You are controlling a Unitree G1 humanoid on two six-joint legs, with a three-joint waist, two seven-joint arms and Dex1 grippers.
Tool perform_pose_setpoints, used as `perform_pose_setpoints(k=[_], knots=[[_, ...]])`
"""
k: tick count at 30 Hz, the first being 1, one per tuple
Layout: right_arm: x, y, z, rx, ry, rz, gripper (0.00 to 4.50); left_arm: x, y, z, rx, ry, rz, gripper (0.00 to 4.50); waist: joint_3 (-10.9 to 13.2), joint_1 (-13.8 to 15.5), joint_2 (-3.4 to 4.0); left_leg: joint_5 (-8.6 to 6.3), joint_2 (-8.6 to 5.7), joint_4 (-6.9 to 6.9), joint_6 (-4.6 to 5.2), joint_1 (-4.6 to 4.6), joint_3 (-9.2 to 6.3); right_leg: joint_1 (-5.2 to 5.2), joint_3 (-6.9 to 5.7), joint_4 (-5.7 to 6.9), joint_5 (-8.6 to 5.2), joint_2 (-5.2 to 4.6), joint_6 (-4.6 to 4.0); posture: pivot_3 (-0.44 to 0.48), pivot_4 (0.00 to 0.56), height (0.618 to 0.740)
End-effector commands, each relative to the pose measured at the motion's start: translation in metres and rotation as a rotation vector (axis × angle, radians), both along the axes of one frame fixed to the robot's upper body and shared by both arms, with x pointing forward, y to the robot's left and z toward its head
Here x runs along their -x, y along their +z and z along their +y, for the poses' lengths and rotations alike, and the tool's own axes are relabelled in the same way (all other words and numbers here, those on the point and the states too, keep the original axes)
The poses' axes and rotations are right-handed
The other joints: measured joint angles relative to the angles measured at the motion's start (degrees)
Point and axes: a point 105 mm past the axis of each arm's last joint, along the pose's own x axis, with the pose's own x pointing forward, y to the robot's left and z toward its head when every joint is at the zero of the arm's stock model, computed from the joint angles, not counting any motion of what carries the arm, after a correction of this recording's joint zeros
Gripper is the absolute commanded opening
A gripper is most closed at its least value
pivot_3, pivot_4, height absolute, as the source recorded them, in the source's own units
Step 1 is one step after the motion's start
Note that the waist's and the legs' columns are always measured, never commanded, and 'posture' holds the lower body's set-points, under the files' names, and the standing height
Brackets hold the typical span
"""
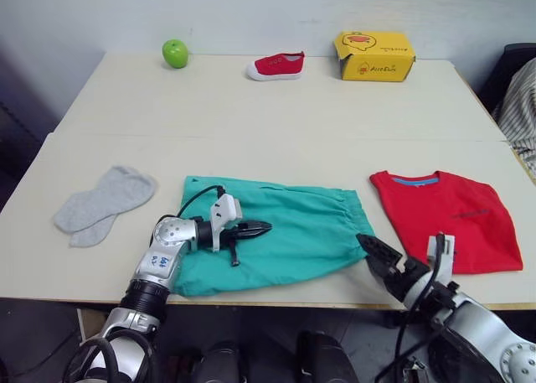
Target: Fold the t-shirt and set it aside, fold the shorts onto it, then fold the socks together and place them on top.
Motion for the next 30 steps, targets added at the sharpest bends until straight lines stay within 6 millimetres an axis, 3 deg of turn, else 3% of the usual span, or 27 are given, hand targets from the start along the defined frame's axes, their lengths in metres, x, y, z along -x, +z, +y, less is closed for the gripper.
perform_pose_setpoints(k=[1, 4, 8, 10, 20, 22, 25, 30], knots=[[-0.007, -0.028, 0.017, 0.007, 0.014, 0.116, 4.48, -0.001, -0.008, 0.0, -0.015, 0.01, 0.015, 0.0, -0.1, -0.1, -0.08, 0.01, 0.04, 0.0, -0.01, 0.01, -0.02, 0.0, 0.04, 0.01, 0.02, 0.01, -0.04, 0.0, 0.15, 0.74], [-0.016, -0.033, 0.033, -0.014, 0.044, 0.121, 4.48, -0.002, -0.009, 0.0, -0.015, 0.011, 0.019, 0.0, -0.3, -0.5, -0.21, 0.04, 0.15, 0.0, -0.06, 0.0, -0.06, 0.0, 0.22, 0.0, 0.05, 0.04, -0.15, 0.0, 0.15, 0.74], [-0.032, -0.038, 0.04, -0.024, 0.007, 0.108, 4.48, -0.002, -0.01, 0.001, -0.016, 0.009, 0.023, 0.0, -0.7, -1.4, -0.36, 0.04, 0.22, -0.02, -0.12, 0.0, -0.12, 0.0, 0.23, 0.01, 0.01, 0.06, -0.25, 0.0, 0.15, 0.74], [-0.04, -0.041, 0.039, -0.018, -0.037, 0.09, 4.12, -0.002, -0.01, 0.002, -0.016, 0.008, 0.026, 0.0, -0.7, -1.4, -0.39, 0.05, 0.3, -0.04, -0.19, 0.01, -0.12, 0.0, 0.22, 0.04, -0.01, 0.14, -0.29, 0.0, 0.15, 0.74], [-0.063, -0.02, 0.019, 0.067, -0.215, -0.177, 0.77, -0.004, -0.002, 0.005, -0.016, 0.013, 0.002, 0.0, -0.8, -1.2, -0.29, 0.07, 0.31, -0.04, -0.27, 0.01, -0.12, -0.02, 0.21, 0.08, -0.02, 0.17, -0.34, 0.0, 0.15, 0.74], [-0.064, 0.003, 0.006, 0.153, -0.268, -0.326, 0.16, -0.008, 0.006, 0.001, -0.002, 0.025, -0.025, 0.0, -0.8, -1.1, -0.25, 0.07, 0.29, -0.04, -0.27, 0.0, -0.14, -0.02, 0.21, 0.08, -0.02, 0.13, -0.34, 0.0, 0.15, 0.74], [-0.061, 0.018, -0.012, 0.204, -0.349, -0.397, 0.07, -0.016, 0.018, -0.005, 0.04, 0.056, -0.046, 0.0, -0.6, -0.3, 0.08, 0.11, 0.12, -0.04, -0.27, -0.15, -0.21, -0.1, 0.15, 0.07, -0.01, 0.0, -0.32, 0.0, 0.15, 0.74], [-0.042, 0.047, -0.047, 0.411, -0.393, -0.494, 0.07, -0.014, 0.029, -0.033, 0.091, 0.018, -0.054, 0.0, -0.3, 1.2, 0.48, 0.16, -0.21, -0.04, -0.29, -0.5, -0.28, -0.26, 0.02, 0.04, 0.07, -0.07, -0.16, 0.0, 0.15, 0.74]])
